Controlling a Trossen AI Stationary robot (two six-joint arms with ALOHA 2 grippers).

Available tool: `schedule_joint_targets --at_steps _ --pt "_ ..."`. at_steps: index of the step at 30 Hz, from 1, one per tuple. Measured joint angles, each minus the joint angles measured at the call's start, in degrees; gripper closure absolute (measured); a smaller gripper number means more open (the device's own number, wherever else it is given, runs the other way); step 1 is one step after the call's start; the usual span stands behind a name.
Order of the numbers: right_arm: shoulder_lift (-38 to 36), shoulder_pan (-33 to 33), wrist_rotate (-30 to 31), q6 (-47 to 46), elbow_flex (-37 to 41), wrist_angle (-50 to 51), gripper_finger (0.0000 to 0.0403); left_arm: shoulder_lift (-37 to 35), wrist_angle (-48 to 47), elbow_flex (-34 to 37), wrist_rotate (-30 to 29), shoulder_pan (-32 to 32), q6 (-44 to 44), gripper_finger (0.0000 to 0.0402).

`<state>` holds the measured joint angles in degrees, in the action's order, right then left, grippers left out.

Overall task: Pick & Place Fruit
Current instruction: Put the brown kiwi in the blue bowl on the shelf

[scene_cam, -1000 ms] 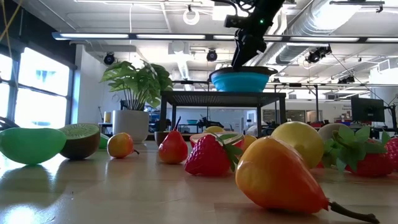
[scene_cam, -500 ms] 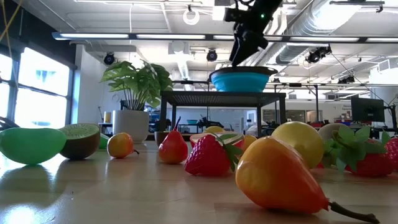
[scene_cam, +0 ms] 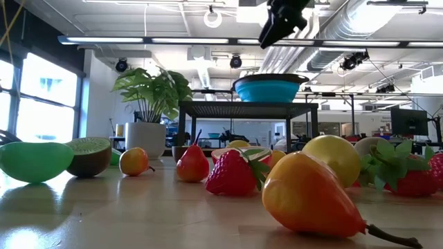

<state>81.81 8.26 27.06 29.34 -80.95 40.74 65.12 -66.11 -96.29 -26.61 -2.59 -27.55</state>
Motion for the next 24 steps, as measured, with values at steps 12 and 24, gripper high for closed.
schedule_joint_targets --at_steps 12,24 --pt "-8.89 -11.23 1.44 -18.93 0.0 1.95 0.0157 0.0 0.01 0.0 0.02 0.0 1.78 0.0367" --pt "-13.37 -22.51 1.19 -46.78 0.0 15.86 0.0157 -0.04 4.8 11.01 0.04 1.26 3.52 0.0367"
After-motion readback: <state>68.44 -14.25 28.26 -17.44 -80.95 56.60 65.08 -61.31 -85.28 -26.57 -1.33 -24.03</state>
